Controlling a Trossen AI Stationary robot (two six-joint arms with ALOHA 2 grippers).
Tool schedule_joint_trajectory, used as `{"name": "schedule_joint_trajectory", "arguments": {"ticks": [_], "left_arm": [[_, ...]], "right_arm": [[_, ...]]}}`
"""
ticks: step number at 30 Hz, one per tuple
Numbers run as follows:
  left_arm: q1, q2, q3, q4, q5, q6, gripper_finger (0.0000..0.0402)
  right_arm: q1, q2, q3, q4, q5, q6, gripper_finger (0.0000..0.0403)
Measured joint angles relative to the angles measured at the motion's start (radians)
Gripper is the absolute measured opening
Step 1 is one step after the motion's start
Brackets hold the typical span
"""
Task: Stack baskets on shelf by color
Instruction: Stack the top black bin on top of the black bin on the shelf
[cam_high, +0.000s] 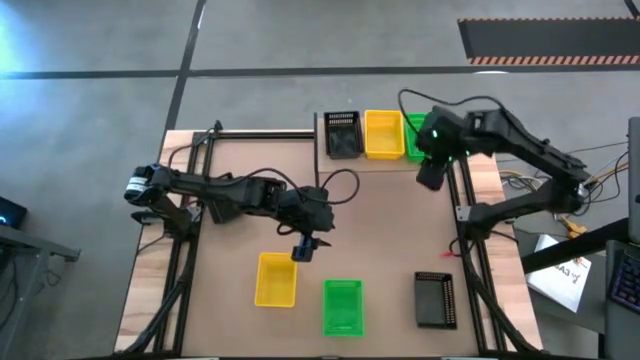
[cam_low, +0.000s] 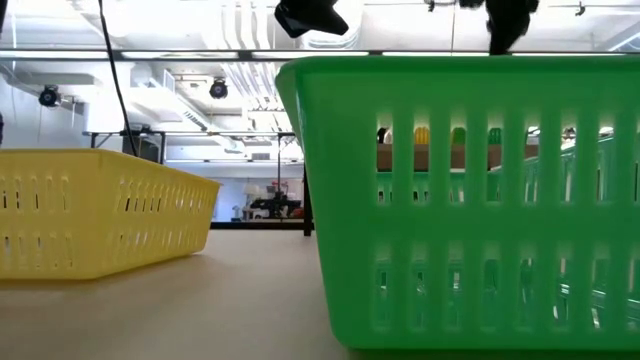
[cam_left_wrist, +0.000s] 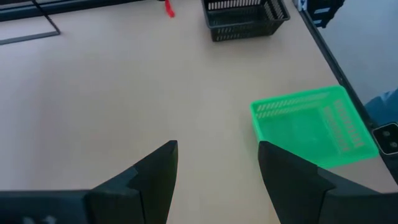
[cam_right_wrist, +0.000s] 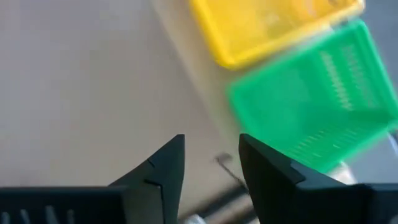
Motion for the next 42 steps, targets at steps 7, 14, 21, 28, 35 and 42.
{"name": "schedule_joint_trajectory", "arguments": {"ticks": [7,14,21,28,35,42], "left_arm": [[0.029,0.000,0.000,-0.006,-0.004,-0.032,0.0208],[0.034,-0.008,-0.016,-0.358,-0.013,-0.215,0.0208],[0.044,-0.126,-0.294,-0.496,-0.030,-0.334,0.0208],[0.132,-0.330,-0.562,-0.500,-0.136,-0.590,0.0208],[0.211,-0.455,-0.741,-0.484,-0.171,-0.689,0.0208],[0.227,-0.438,-0.857,-0.424,-0.193,-0.689,0.0207]], "right_arm": [[0.397,-0.002,-0.047,0.108,0.120,0.363,0.0103],[0.728,0.038,-0.164,0.174,0.243,0.677,0.0065],[0.886,0.070,-0.291,0.257,0.316,0.867,0.0044],[0.898,0.072,-0.337,0.325,0.329,0.892,0.0043],[0.898,0.069,-0.337,0.325,0.438,0.837,0.0043],[0.898,0.068,-0.337,0.322,0.501,0.770,0.0043]]}}
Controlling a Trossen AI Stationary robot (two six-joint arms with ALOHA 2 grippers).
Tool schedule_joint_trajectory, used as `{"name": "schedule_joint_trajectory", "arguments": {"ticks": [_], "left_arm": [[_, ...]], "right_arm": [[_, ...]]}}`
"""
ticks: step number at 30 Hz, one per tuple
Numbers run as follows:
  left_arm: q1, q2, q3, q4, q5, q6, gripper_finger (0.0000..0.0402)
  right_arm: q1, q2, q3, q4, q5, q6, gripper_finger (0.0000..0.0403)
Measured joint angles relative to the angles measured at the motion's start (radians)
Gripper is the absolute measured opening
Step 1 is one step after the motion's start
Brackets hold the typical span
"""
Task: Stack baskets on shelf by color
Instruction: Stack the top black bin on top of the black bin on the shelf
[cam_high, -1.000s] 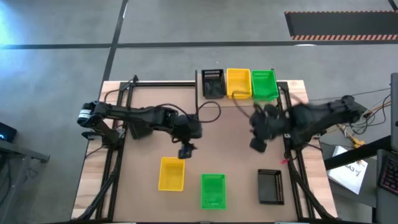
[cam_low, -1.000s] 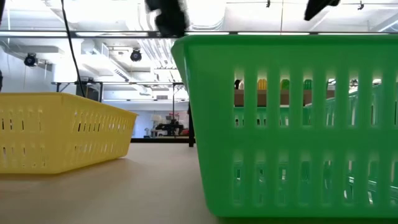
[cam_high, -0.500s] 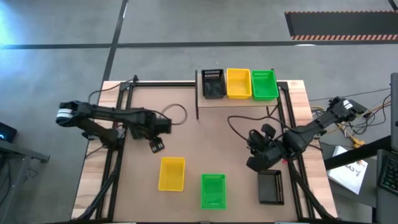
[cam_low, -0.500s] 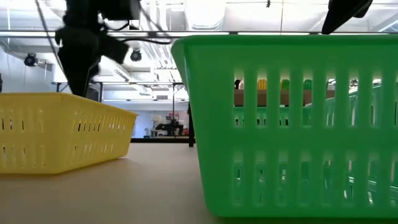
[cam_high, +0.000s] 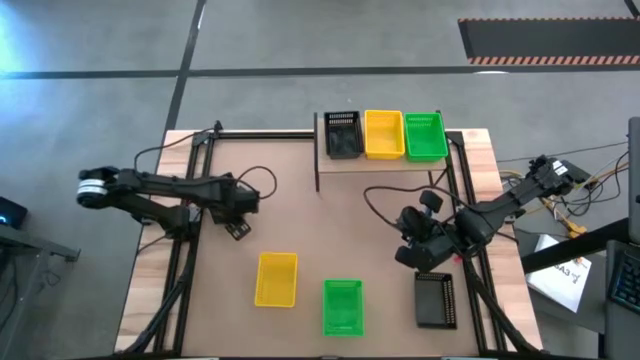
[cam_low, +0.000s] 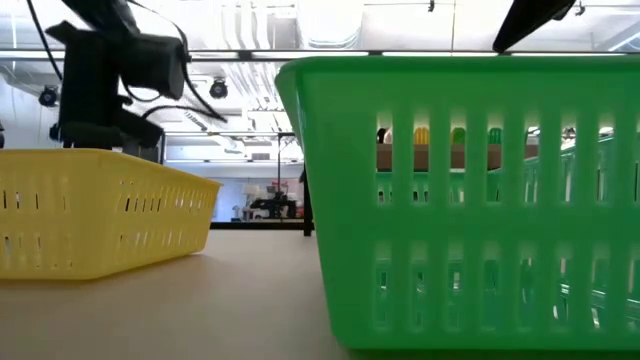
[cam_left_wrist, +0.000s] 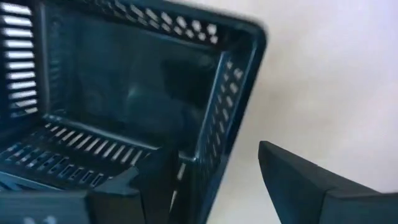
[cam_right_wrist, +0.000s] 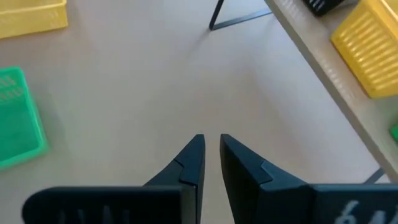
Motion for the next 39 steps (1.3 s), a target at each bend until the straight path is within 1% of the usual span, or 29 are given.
{"name": "schedule_joint_trajectory", "arguments": {"ticks": [3,6,11,14,15,19,23,25,26,30,32,35,39], "left_arm": [[0.001,0.031,-0.024,0.007,-0.020,0.000,0.0195],[0.001,0.063,-0.033,0.010,-0.037,0.000,0.0164],[0.001,0.101,-0.017,0.023,-0.040,0.003,0.0083],[0.001,0.107,0.012,0.036,-0.036,0.015,0.0026],[0.001,0.105,0.025,0.045,-0.030,0.027,0.0014],[-0.005,0.095,0.113,0.065,-0.009,0.070,0.0005],[-0.024,0.093,0.246,0.064,0.047,0.130,0.0001],[-0.033,0.094,0.334,0.050,0.087,0.163,0.0000],[-0.038,0.094,0.386,0.029,0.091,0.170,0.0000],[-0.042,0.107,0.630,-0.104,0.054,0.197,0.0000],[-0.041,0.121,0.756,-0.127,0.026,0.228,0.0000],[-0.032,0.167,0.937,-0.114,0.003,0.288,0.0000],[-0.012,0.292,1.160,-0.080,-0.004,0.400,0.0000]], "right_arm": [[0.000,0.000,0.000,-0.001,0.000,-0.031,0.0043],[0.000,0.000,0.000,-0.003,0.003,-0.049,0.0043],[0.000,0.000,0.000,-0.006,0.020,-0.063,0.0043],[0.000,0.000,0.000,-0.007,0.023,-0.086,0.0043],[0.000,0.000,0.000,-0.007,0.023,-0.097,0.0043],[0.000,-0.009,0.000,-0.026,0.023,-0.110,0.0043],[0.000,-0.033,0.000,-0.063,0.023,-0.109,0.0043],[0.000,-0.053,0.000,-0.078,0.024,-0.109,0.0043],[0.000,-0.064,0.000,-0.086,0.024,-0.107,0.0043],[0.000,-0.109,0.000,-0.101,0.024,-0.096,0.0043],[0.000,-0.131,0.000,-0.101,0.024,-0.096,0.0043],[0.000,-0.161,0.000,-0.101,0.026,-0.095,0.0043],[0.000,-0.185,0.000,-0.102,0.068,-0.085,0.0043]]}}
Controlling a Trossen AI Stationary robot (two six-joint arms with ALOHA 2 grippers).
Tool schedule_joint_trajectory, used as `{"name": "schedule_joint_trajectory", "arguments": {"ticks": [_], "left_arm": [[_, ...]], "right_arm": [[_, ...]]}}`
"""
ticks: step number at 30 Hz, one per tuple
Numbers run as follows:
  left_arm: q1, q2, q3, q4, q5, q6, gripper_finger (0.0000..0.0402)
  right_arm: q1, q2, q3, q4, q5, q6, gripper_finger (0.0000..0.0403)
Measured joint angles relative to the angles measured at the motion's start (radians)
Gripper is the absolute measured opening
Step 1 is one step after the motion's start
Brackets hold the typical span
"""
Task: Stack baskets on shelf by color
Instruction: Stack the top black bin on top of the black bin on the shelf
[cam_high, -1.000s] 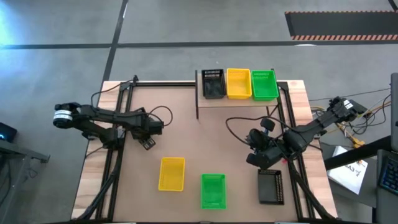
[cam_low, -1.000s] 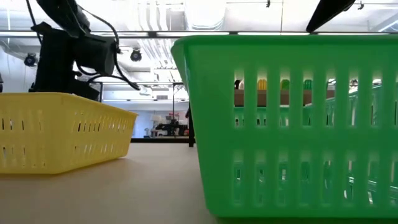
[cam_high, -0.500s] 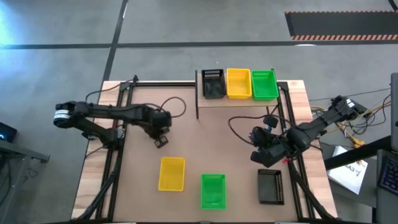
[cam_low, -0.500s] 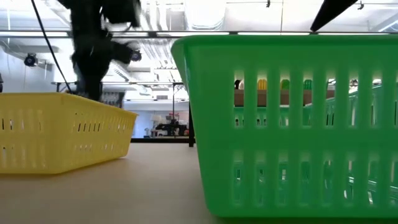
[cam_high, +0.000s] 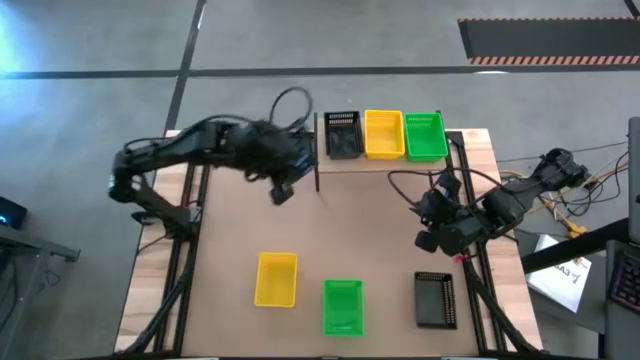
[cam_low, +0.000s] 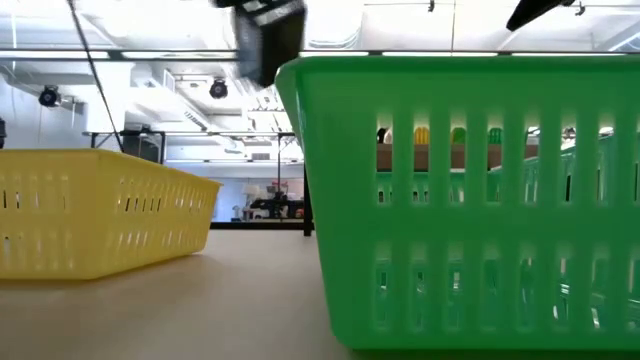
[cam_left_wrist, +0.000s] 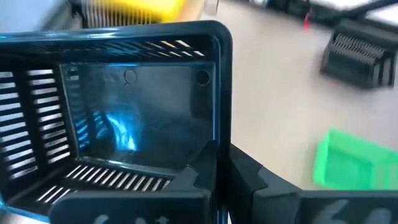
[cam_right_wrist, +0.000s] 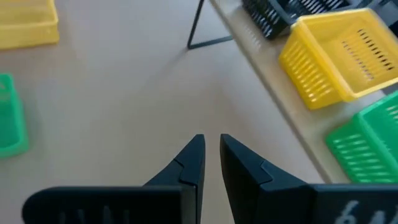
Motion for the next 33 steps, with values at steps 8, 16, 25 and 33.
{"name": "schedule_joint_trajectory", "arguments": {"ticks": [8,16,25,33], "left_arm": [[0.057,0.297,0.299,0.045,0.001,0.179,0.0000],[0.108,0.487,0.398,0.050,-0.058,0.223,0.0000],[0.129,0.527,0.376,0.118,-0.195,0.308,0.0000],[0.152,0.548,0.361,0.193,-0.208,0.401,0.0000]], "right_arm": [[0.000,-0.001,0.000,0.002,0.034,0.004,0.0043],[0.000,0.023,0.000,0.001,0.033,0.069,0.0043],[0.000,0.022,0.000,0.001,0.033,0.122,0.0043],[0.000,0.023,0.000,0.001,0.034,0.121,0.0043]]}}
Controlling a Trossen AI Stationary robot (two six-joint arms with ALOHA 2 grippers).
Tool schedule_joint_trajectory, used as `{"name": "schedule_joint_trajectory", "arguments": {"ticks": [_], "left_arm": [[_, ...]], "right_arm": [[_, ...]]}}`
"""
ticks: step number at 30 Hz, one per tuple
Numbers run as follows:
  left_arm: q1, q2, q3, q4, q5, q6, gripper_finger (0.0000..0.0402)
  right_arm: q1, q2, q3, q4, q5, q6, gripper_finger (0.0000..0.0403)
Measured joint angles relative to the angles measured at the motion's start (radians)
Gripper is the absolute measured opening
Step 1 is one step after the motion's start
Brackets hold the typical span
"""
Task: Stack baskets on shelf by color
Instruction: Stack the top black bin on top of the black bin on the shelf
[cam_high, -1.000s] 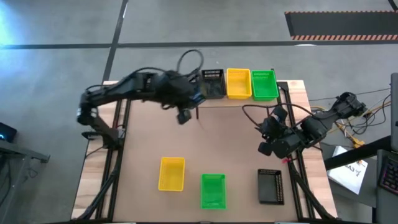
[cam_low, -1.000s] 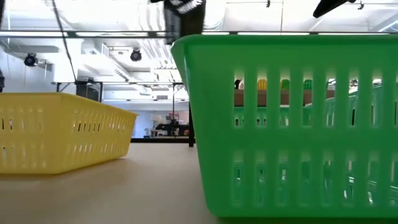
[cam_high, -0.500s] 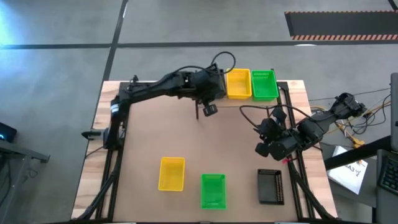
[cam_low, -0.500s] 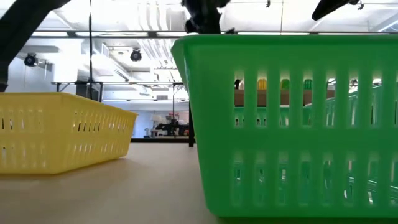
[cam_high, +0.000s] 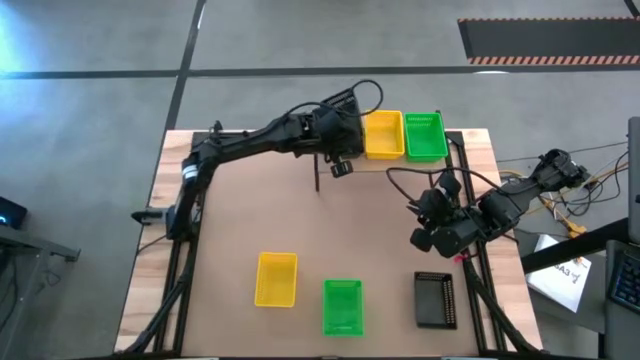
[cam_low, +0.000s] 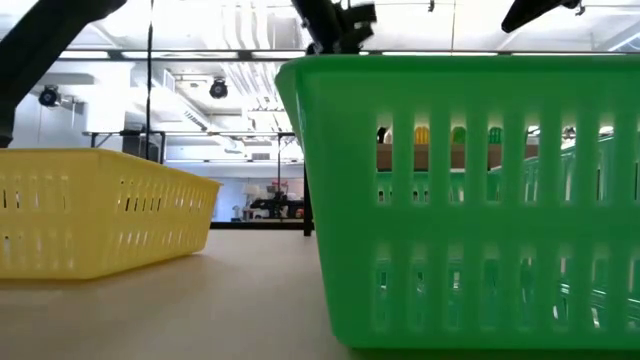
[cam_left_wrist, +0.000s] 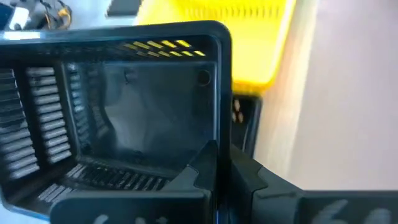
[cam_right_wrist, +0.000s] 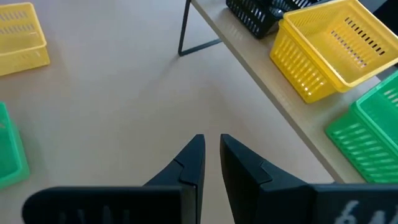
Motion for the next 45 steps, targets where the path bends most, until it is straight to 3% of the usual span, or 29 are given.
{"name": "schedule_joint_trajectory", "arguments": {"ticks": [8,22,45], "left_arm": [[0.007,0.036,-0.015,-0.009,0.060,0.057,0.0000],[0.013,0.038,-0.049,-0.031,0.061,0.064,0.0000],[0.014,0.025,0.016,-0.125,0.069,0.067,0.0000]], "right_arm": [[0.000,0.000,0.000,0.001,0.000,0.013,0.0043],[0.000,0.000,0.000,0.000,0.036,0.010,0.0043],[0.000,0.000,0.000,0.000,0.054,0.008,0.0043]]}}
